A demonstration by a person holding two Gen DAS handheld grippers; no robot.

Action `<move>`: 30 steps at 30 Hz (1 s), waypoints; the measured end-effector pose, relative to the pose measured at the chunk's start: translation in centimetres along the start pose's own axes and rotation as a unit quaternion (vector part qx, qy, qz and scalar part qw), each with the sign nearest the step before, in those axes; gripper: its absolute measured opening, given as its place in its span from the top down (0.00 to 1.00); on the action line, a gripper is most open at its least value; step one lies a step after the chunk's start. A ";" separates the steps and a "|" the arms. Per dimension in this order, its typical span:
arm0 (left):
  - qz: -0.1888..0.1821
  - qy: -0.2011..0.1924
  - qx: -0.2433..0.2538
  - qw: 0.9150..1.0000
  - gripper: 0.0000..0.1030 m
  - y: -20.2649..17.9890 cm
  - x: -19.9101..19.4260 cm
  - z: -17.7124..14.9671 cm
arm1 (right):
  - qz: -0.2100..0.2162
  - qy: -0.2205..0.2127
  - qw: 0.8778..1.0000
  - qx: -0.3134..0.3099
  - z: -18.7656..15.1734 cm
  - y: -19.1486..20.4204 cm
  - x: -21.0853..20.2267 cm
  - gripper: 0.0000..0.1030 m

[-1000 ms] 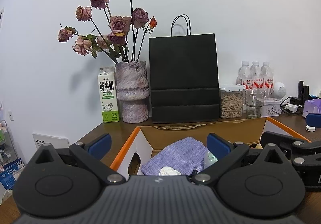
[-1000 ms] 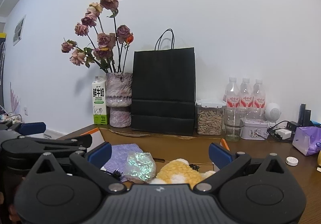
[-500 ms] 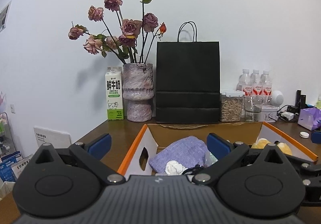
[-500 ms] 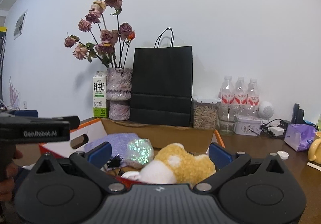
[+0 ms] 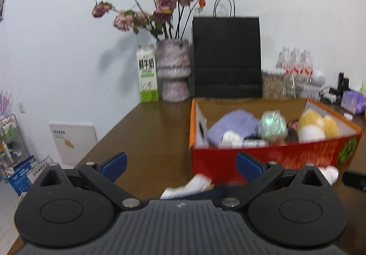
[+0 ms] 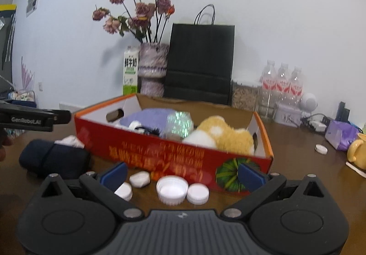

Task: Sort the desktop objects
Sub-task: 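Grasp the navy glasses case on the table with the left tool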

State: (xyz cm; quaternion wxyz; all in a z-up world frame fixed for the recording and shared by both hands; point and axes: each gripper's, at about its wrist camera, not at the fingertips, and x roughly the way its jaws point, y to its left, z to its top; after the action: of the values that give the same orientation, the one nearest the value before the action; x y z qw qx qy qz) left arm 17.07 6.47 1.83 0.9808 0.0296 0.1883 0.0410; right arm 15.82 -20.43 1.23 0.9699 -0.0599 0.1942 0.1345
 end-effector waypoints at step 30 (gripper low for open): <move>-0.087 0.123 -0.040 0.988 0.26 1.5 -3.6 -3.9 | 0.001 0.059 0.998 0.029 -2.6 0.1 -1.1 0.00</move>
State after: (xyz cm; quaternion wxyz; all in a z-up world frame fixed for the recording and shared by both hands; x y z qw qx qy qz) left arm 12.17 7.83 -0.35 0.9504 -0.0316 0.3075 -0.0341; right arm 13.89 -21.05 -0.71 0.9580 -0.0391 0.2547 0.1262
